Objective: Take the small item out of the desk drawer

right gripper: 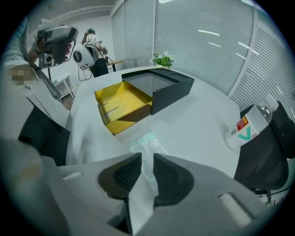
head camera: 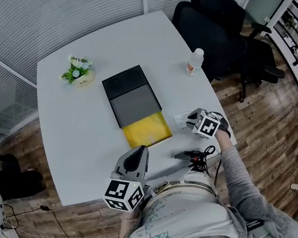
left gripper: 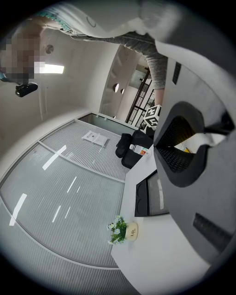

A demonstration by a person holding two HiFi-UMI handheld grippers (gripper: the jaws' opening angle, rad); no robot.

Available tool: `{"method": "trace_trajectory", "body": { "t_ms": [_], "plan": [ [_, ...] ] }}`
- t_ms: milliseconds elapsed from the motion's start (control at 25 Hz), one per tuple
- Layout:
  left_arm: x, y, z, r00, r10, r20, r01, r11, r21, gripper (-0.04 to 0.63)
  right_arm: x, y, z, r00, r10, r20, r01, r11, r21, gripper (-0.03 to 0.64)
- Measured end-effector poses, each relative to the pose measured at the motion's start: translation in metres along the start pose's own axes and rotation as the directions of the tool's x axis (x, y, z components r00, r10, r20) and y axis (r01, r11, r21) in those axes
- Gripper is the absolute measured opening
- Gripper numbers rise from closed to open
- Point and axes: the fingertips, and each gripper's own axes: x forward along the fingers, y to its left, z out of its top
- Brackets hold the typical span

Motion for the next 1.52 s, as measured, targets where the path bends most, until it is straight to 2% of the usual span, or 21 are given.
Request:
{"method": "trace_trajectory", "body": {
  "t_ms": [520, 1240, 1520],
  "plan": [
    [0.0, -0.003, 0.001, 1.0, 0.0, -0.005, 0.0, 1.0, 0.007, -0.002, -0.011, 0.003, -0.004, 1.0, -0.025, -0.006, 0.025, 1.0, -0.008, 0.005],
    [0.0, -0.008, -0.002, 1.0, 0.005, -0.013, -0.005, 1.0, 0.013, -0.003, -0.011, 0.009, -0.012, 0.999, -0.017, -0.031, 0.016, 0.999, -0.042, 0.003],
    [0.001, -0.01, -0.004, 1.0, 0.007, -0.016, -0.007, 1.0, 0.009, -0.003, -0.014, 0.011, -0.008, 1.0, -0.011, 0.004, 0.011, 0.999, -0.038, 0.004]
  ]
}}
